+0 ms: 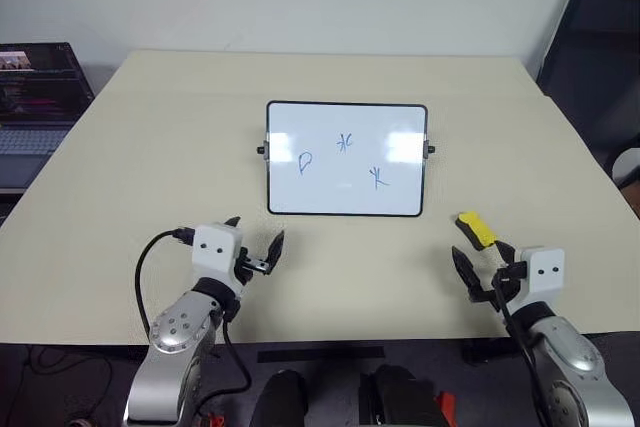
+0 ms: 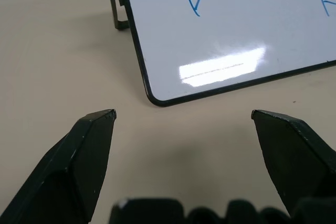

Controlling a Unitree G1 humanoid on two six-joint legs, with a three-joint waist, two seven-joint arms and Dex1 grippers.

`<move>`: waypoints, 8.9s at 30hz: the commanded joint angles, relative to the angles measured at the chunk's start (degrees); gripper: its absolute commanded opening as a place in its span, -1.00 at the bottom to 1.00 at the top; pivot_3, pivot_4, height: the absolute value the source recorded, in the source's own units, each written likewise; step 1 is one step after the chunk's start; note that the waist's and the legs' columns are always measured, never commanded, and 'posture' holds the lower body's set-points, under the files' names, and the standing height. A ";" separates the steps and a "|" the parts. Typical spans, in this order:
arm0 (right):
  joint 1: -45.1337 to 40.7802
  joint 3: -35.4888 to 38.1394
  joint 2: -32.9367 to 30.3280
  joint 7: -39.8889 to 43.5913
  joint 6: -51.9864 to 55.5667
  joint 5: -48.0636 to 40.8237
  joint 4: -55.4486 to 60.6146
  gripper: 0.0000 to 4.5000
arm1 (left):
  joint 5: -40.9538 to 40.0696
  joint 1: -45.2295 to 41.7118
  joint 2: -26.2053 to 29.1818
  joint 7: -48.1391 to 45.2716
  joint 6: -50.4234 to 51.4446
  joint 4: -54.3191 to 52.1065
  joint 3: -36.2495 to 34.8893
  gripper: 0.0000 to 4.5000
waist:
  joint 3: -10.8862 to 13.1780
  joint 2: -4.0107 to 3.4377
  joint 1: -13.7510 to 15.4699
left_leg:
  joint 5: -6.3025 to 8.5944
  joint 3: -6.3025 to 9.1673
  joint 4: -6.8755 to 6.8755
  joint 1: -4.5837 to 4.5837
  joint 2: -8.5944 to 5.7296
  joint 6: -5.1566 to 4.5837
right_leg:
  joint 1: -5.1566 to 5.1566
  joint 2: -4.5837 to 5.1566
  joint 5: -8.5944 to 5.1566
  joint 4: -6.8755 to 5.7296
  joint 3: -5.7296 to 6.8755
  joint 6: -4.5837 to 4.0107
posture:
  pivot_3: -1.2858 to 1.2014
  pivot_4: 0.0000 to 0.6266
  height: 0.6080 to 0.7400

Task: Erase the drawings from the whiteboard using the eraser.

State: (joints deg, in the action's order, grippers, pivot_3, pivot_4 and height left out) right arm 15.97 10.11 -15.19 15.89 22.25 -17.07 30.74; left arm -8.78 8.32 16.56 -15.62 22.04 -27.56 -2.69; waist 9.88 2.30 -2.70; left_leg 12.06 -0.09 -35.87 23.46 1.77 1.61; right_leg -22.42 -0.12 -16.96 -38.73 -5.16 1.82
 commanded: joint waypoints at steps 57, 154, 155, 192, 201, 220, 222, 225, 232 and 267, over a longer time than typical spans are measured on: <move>-29.15 0.83 -22.53 9.44 29.37 -8.47 -17.93 0.99 | -15.68 -44.18 14.42 -51.88 3.59 19.60 12.83 1.00 | 0.12 -0.11 0.33 | 0.04 -0.05 -0.09 0.42 -0.11 -0.05 | -0.25 -0.39 0.19 0.10 0.05 0.42 | 0.03 -0.52 1.00; -83.65 -37.69 10.58 15.29 -20.28 35.75 -81.11 -0.61 | -5.70 -29.30 23.33 -21.08 20.69 7.40 2.89 1.00 | 0.12 -0.10 -0.61 | -0.06 0.25 -0.24 0.63 -0.14 0.10 | -0.83 0.08 0.43 -0.85 0.60 -0.04 | 0.03 -0.52 1.00; -83.11 -37.97 10.60 16.48 -20.20 35.95 -80.77 -0.61 | -5.72 -29.35 23.32 -21.07 20.77 7.36 2.90 1.00 | 0.12 -0.10 -0.63 | -0.06 0.26 -0.24 0.63 -0.14 0.10 | -0.82 0.07 0.43 -0.85 0.61 -0.04 | 0.03 -0.52 1.00; -78.48 -36.00 7.46 16.05 -15.61 37.80 -75.93 -0.62 | -6.17 -27.53 23.19 -22.57 18.47 8.18 2.95 1.00 | 0.12 -0.10 -0.46 | -0.50 0.86 -0.27 0.45 -0.19 0.35 | -0.62 -0.02 0.42 -1.19 1.08 -0.22 | 0.03 -0.52 1.00; -76.38 -34.80 7.90 19.13 -12.34 36.55 -69.50 -0.62 | -6.30 -27.99 23.53 -23.20 17.76 9.09 2.66 1.00 | 0.12 -0.10 -0.57 | -0.51 0.90 -0.26 0.43 -0.14 0.36 | -0.59 -0.21 0.43 -1.20 1.10 -0.23 | 0.03 -0.52 1.00; -48.11 -6.21 2.77 20.34 36.44 6.37 -2.94 -0.62 | -11.73 -27.97 16.55 -23.16 7.19 10.71 -2.54 1.00 | 0.14 -0.14 0.52 | -0.45 1.37 -0.17 1.10 -0.17 0.45 | -0.81 0.06 0.40 -0.70 1.42 -0.28 | 0.03 -0.52 1.00; -43.47 -4.68 2.49 19.07 37.74 4.80 0.60 -0.62 | -12.18 -28.48 15.77 -23.29 6.52 11.21 -2.69 1.00 | 0.14 -0.14 0.50 | -0.45 1.37 -0.19 1.10 -0.16 0.44 | -0.80 0.02 0.40 -0.71 1.43 -0.28 | 0.03 -0.52 1.00; -35.02 -5.33 0.80 18.58 36.17 3.52 4.80 -0.62 | -13.16 -28.60 15.08 -24.21 5.99 12.26 -2.92 1.00 | 0.14 -0.14 0.63 | -0.46 1.37 -0.18 1.09 -0.17 0.44 | -0.79 -0.11 0.40 -0.68 1.47 -0.28 | 0.03 -0.52 1.00; -27.10 -7.44 -1.37 15.97 31.64 2.99 6.16 -0.62 | -13.88 -27.92 15.15 -26.59 4.97 13.30 -2.02 1.00 | 0.15 -0.15 0.14 | -0.46 1.26 -0.20 1.06 -0.13 0.44 | -0.79 -0.30 0.32 -0.65 1.43 -0.13 | 0.03 -0.52 1.00; -53.30 -27.41 -4.16 8.56 4.13 24.25 -40.36 -0.62 | -8.54 -30.33 16.17 -31.15 2.35 16.22 5.81 1.00 | 0.12 -0.12 -0.40 | -0.47 1.03 -0.21 0.83 -0.11 0.43 | -0.68 -0.33 0.43 -0.79 1.22 -0.24 | 0.03 -0.52 1.00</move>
State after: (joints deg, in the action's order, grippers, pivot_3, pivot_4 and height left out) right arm -38.88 -15.70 -18.84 22.61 25.30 6.10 -8.04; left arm -17.19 -22.14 32.26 -46.51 25.57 -9.35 3.48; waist 10.00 2.18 -3.09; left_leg 11.59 0.93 -36.08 24.21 1.66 2.03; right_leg -23.06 -0.46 -16.53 -39.54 -3.96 1.58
